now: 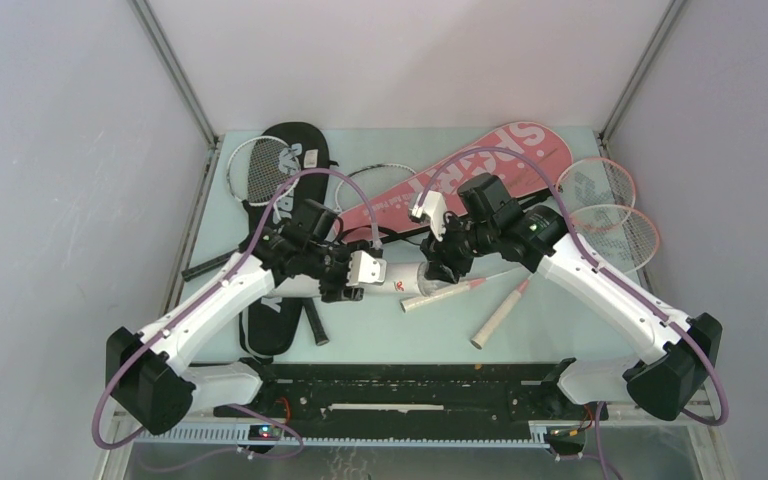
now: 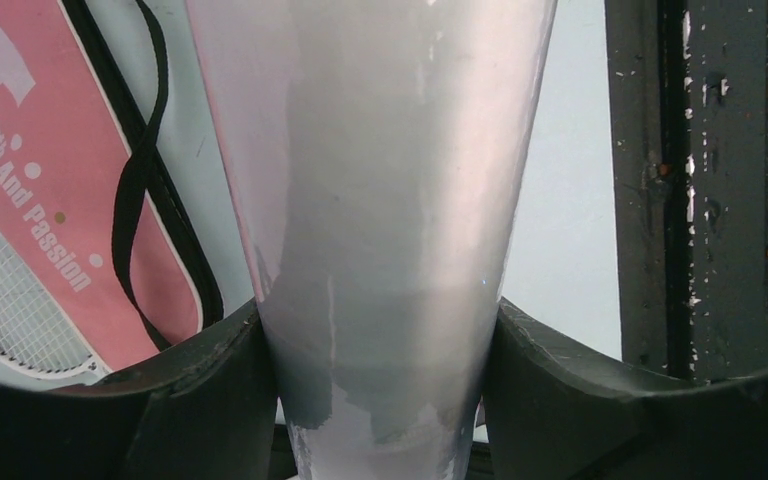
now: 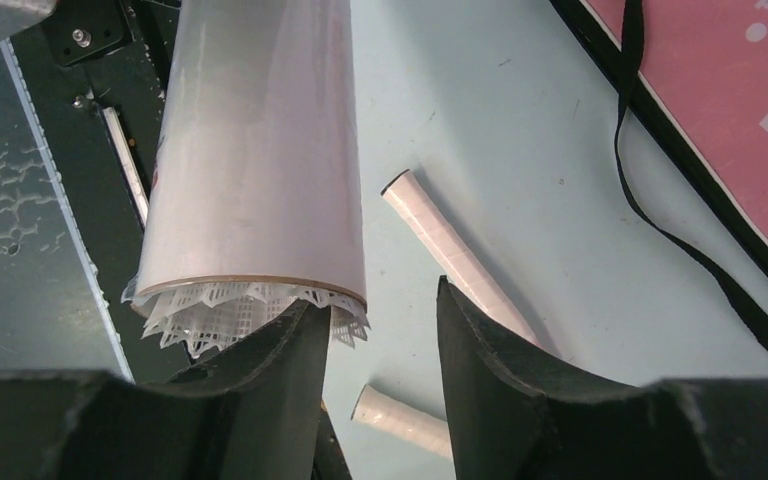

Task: Pack up the badminton gear
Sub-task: Place the shuttlecock at the shuttle tube.

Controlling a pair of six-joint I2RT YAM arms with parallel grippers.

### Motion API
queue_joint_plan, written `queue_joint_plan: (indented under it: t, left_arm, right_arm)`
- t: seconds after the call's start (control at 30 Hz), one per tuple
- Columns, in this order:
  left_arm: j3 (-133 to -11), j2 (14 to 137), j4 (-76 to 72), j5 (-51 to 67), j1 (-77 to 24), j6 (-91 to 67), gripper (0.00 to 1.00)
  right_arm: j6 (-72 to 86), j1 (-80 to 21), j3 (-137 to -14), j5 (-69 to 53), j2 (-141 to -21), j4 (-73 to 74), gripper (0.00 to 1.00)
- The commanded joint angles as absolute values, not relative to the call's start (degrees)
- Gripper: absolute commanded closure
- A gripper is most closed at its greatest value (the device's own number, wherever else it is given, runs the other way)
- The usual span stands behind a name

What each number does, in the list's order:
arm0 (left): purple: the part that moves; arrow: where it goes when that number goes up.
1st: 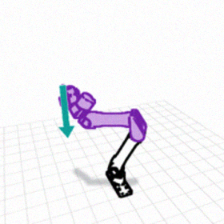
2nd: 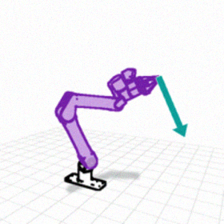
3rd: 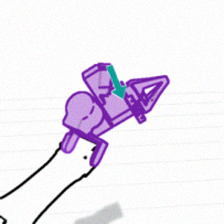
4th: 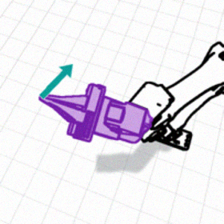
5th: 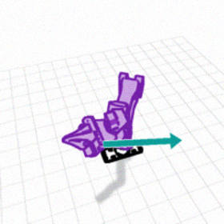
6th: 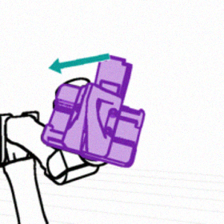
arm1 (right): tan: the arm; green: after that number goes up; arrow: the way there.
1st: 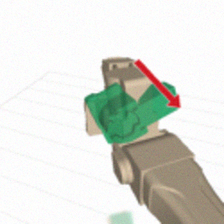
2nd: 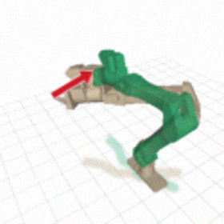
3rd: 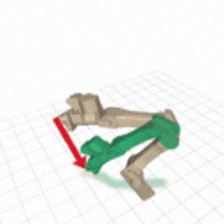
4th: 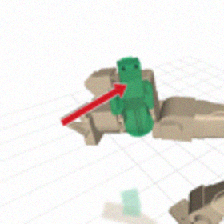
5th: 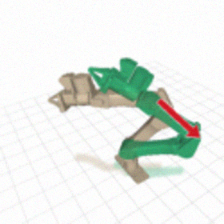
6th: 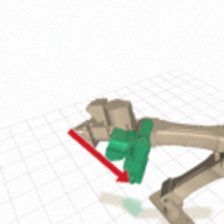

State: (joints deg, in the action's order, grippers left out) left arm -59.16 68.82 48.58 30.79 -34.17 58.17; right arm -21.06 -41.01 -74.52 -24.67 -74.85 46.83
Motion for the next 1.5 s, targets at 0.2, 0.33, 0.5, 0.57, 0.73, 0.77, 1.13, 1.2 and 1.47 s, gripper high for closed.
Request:
queue_joint_plan:
  t: [0.2,0.33,0.5,0.57,0.73,0.77,1.13,1.2,1.47]
  left_arm:
    - [-64.52,69.19,47.31,37.84,-34.54,56.14,0.45]
    - [-64.21,69.17,47.05,37.89,-34.54,55.92,0.46]
    - [-64.04,69.12,45.71,38.46,-34.54,54.05,0.46]
    - [-64.35,69.53,45.15,39.04,-34.54,52.82,0.46]
    - [-65.42,70.58,43.85,40.64,-34.54,49.72,0.47]
    - [-65.58,70.77,43.78,41.09,-34.54,49.34,0.47]
    - [-66.21,71.96,43.24,42.72,-34.61,48.0,0.48]
    - [-66.02,71.98,43.2,41.95,-34.63,48.35,0.48]
    - [-66.11,71.74,42.93,37.43,-34.6,48.49,0.48]
  right_arm:
    - [-19.56,-41.49,-76.58,-24.57,-75.28,44.59,0.45]
    - [-19.34,-41.36,-76.44,-24.74,-75.3,44.41,0.45]
    - [-18.28,-41.13,-75.81,-25.04,-75.06,43.35,0.43]
    - [-17.7,-41.13,-75.84,-25.0,-75.14,42.86,0.43]
    - [-16.05,-40.97,-75.82,-25.09,-75.23,41.79,0.38]
    - [-15.74,-40.96,-75.79,-25.18,-75.3,41.63,0.38]
    - [-15.4,-40.73,-74.68,-25.51,-75.0,39.88,0.27]
    - [-16.07,-39.98,-74.64,-25.7,-73.94,40.14,0.23]
    - [-21.29,-32.13,-75.72,-37.04,-67.45,44.05,0.12]
